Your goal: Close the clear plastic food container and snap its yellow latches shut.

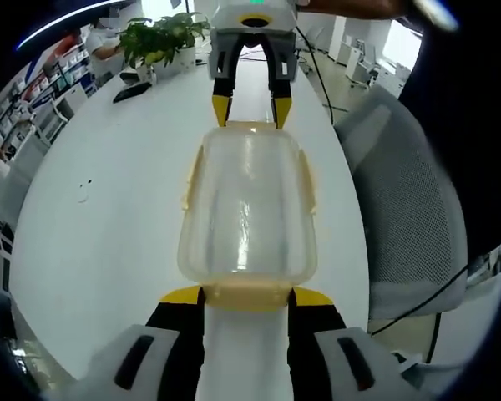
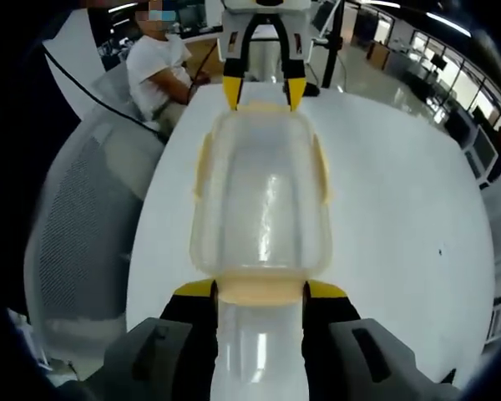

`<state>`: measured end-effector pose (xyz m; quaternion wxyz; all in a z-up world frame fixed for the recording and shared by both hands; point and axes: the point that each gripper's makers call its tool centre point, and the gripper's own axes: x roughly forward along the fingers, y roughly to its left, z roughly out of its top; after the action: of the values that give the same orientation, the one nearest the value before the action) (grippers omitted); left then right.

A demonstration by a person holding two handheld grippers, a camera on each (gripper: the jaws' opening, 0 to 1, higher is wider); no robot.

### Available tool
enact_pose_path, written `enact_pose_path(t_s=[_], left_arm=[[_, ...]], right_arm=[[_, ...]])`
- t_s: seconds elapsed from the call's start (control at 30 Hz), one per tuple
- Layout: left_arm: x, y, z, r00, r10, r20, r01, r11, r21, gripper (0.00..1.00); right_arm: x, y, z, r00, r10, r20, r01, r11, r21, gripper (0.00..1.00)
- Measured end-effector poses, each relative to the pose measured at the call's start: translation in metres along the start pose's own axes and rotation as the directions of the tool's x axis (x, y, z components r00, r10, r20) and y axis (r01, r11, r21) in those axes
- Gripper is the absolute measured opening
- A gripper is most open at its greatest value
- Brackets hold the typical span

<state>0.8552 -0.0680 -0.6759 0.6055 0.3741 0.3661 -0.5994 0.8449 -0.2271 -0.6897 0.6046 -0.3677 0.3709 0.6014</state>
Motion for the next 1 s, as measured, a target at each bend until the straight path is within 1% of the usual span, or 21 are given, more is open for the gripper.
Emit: enact_pose_path(t_s=[0.17,0.47,0.9,0.93,1.0], left_arm=[[0.006,0.003,0.014,1.000,0.005,0.013,-0.006,1.000,0.011,0.32],[0.016,0.008,0.036,0.999,0.019,0.027,-0.019,1.000,0.015,0.32],[0.039,0.011,0.063,0.999,0.026,0.036,-0.027,0.999,0.034,0.32],[0.041,0.010,0.065,0.999,0.026,0.036,-0.027,0.999,0.034,0.32],[0.045,0.009,0.070,0.999,0.028,0.040,-0.029,0.999,0.034,0.32]], right_arm=[[-0.010,-0.001,-0.015,1.000,-0.010,-0.010,0.010,1.000,0.002,0.36],[-0.025,-0.004,-0.035,1.000,-0.028,-0.010,0.028,1.000,0.005,0.36],[-0.034,-0.006,-0.068,0.998,-0.042,-0.039,0.042,0.999,0.008,0.36],[-0.035,-0.001,-0.071,0.998,-0.042,-0.040,0.043,0.999,0.009,0.36],[-0.037,-0.001,-0.076,0.998,-0.048,-0.042,0.048,0.999,0.008,0.36]])
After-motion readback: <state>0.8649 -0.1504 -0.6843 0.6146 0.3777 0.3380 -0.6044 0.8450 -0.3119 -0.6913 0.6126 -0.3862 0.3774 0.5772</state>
